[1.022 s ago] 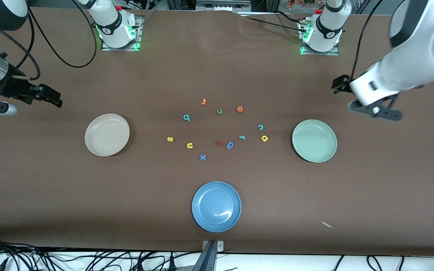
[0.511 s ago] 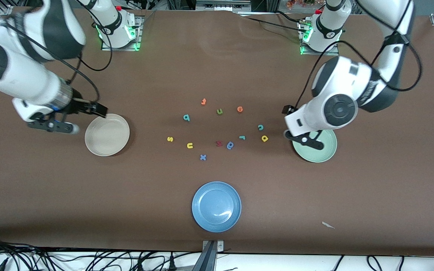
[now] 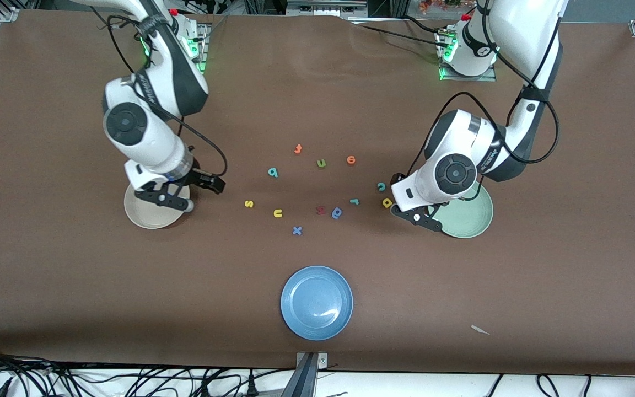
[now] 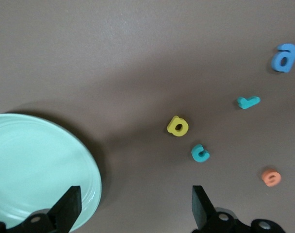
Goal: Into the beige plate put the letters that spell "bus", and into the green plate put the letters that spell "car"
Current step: 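Reach the right gripper to yellow s while the left gripper reaches yellow d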
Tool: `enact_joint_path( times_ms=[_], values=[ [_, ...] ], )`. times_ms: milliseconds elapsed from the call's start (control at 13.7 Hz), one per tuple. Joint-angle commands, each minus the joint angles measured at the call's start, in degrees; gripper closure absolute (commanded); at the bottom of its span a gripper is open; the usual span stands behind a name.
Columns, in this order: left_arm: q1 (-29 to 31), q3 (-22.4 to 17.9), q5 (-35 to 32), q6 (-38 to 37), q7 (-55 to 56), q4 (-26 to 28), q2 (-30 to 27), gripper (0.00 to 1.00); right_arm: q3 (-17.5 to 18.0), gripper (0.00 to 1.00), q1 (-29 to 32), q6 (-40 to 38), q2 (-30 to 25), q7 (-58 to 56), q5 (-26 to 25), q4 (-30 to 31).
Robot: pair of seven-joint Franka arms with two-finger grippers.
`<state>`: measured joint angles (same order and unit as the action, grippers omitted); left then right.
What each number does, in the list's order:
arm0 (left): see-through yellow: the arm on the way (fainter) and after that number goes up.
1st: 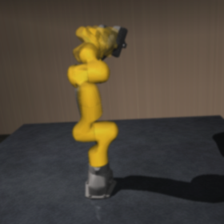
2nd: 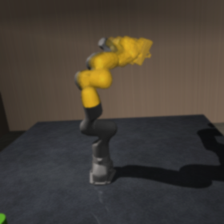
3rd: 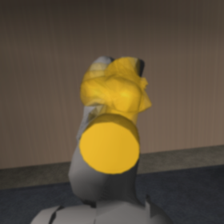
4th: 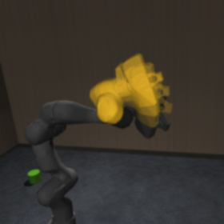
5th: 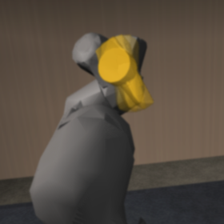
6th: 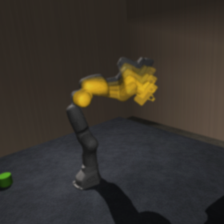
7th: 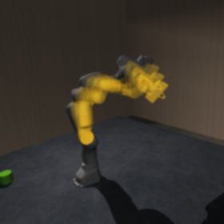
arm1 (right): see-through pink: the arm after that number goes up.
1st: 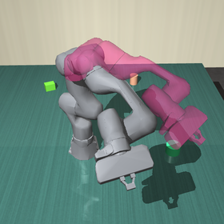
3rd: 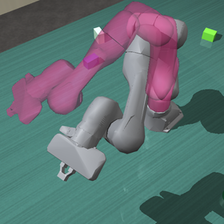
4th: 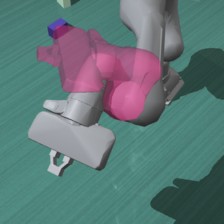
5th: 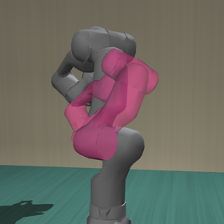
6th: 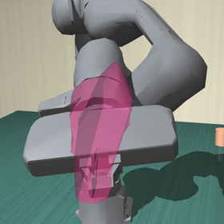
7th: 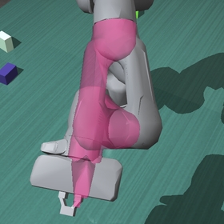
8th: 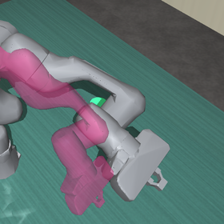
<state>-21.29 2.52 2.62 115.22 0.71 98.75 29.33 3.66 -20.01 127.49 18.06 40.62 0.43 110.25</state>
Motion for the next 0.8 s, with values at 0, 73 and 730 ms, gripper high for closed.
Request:
enact_joint_path(
  times_ms=[0, 73, 730],
  values=[
    [-1.03, -0.33, -0.59, 7.01, -0.53, 4.95, -1.03, 0.00, -0.41, 0.00, -3.18, 6.51, 4.25, 8.31, -3.40, 0.84],
    [-1.12, -0.33, -0.77, 8.69, -0.53, 6.09, -1.02, 0.00, -0.41, 0.00, -4.06, 8.80, 5.92, 11.38, -3.94, 0.84],
    [-4.18, -0.33, -1.47, 19.16, 0.17, 11.46, -0.06, 0.07, -0.49, 0.00, -5.04, 17.26, 14.72, 16.34, -7.99, -0.29]
  ],
)
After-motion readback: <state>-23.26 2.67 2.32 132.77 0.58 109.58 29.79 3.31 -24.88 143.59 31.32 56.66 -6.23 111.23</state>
